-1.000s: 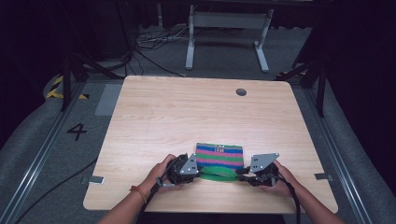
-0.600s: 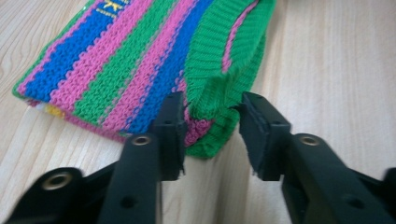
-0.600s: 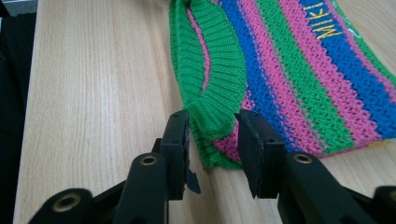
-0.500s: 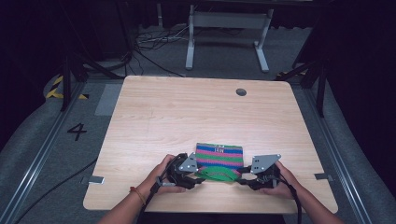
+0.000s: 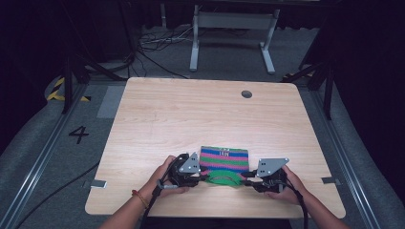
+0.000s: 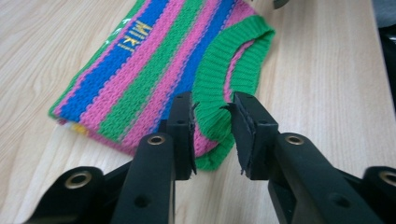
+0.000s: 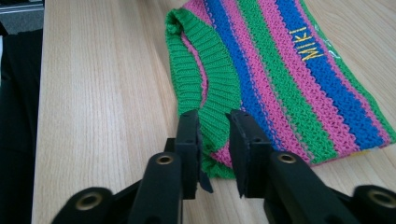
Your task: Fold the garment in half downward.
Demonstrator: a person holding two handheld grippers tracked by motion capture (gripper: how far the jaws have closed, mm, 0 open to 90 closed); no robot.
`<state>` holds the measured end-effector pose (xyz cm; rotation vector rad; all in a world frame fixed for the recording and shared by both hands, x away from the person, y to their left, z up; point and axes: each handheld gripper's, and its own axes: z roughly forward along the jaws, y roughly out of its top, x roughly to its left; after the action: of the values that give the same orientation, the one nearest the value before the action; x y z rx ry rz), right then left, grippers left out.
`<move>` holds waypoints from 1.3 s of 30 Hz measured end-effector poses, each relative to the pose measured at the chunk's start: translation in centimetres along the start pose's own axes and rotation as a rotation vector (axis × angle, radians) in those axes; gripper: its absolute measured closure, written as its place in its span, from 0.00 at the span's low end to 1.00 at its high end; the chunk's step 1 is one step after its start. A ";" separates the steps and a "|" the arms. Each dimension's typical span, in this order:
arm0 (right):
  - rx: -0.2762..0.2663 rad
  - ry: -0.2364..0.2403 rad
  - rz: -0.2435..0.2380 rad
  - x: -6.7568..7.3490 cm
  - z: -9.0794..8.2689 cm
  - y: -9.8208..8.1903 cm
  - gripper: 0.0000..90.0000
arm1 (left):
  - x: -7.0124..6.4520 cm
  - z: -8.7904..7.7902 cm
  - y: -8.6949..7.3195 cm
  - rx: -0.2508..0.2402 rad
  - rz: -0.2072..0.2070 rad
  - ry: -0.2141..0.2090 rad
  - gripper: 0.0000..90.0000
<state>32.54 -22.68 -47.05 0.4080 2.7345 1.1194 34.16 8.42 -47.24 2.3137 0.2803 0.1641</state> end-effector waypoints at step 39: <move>0.055 -0.348 0.176 -2.5 -6.4 -5.2 0.24 | 1.0 -8.6 -7.2 0.228 -0.064 0.342 0.22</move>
<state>32.31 -31.23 -46.15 0.7848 2.4632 0.9094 32.35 19.45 -46.56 2.4913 0.5699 0.5219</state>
